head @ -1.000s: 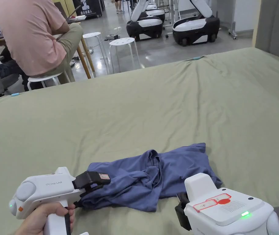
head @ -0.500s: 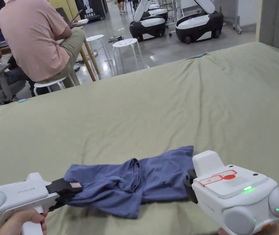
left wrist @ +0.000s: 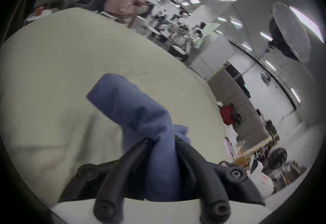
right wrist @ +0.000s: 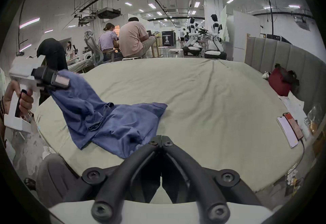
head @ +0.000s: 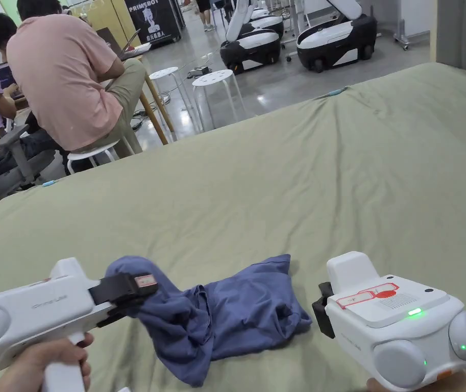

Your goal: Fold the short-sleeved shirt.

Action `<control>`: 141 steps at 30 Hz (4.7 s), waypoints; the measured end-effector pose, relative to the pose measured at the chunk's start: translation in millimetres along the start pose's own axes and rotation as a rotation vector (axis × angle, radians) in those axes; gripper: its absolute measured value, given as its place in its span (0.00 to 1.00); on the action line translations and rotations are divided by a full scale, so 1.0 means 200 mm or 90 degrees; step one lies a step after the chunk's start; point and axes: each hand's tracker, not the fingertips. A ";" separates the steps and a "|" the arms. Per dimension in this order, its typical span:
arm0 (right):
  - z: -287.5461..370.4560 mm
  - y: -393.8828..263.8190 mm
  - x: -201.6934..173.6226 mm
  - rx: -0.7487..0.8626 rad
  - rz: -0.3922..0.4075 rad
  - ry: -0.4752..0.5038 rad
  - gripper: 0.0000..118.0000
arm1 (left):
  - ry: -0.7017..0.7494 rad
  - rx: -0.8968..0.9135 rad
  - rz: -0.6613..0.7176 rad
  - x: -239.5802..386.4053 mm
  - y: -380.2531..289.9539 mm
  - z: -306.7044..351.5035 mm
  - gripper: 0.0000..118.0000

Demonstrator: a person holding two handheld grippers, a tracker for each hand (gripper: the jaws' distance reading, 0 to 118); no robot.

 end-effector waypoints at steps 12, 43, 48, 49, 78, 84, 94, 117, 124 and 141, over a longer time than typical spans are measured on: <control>0.16 -0.04 0.15 0.010 -0.027 -0.035 0.00 | 0.012 -0.196 -0.051 0.28 -0.33 -0.89 0.11; 0.18 -0.06 0.17 -0.015 -0.014 -0.046 0.00 | -0.029 -0.256 -0.014 0.29 -0.40 -1.07 0.00; 0.13 -0.06 0.25 -0.040 -0.030 -0.064 0.00 | -0.071 -0.230 0.004 0.20 -0.48 -1.01 0.00; 0.11 -0.04 0.25 -0.044 -0.032 -0.058 0.00 | -0.075 -0.240 0.008 0.18 -0.46 -0.98 0.00; -0.82 0.13 0.12 -0.163 -0.042 0.090 0.01 | 0.002 -0.150 0.099 -0.21 -0.28 -0.68 0.87; -0.81 0.11 0.12 -0.151 -0.048 0.094 0.01 | 0.054 -0.120 0.067 -0.13 -0.29 -0.71 0.42; -0.79 0.21 -0.12 -0.163 0.032 0.041 0.02 | -0.027 -0.148 0.081 -0.34 -0.16 -0.63 0.32; -1.40 0.70 -2.15 0.041 0.203 0.285 0.03 | 0.154 0.007 0.191 -2.31 0.60 1.00 0.32; -1.47 0.70 -2.13 0.033 0.233 0.280 0.03 | 0.199 0.053 0.144 -2.24 0.53 0.87 0.94; -1.04 0.97 -1.78 0.116 0.226 0.245 0.03 | 0.426 0.256 -0.091 -1.22 0.59 1.14 0.00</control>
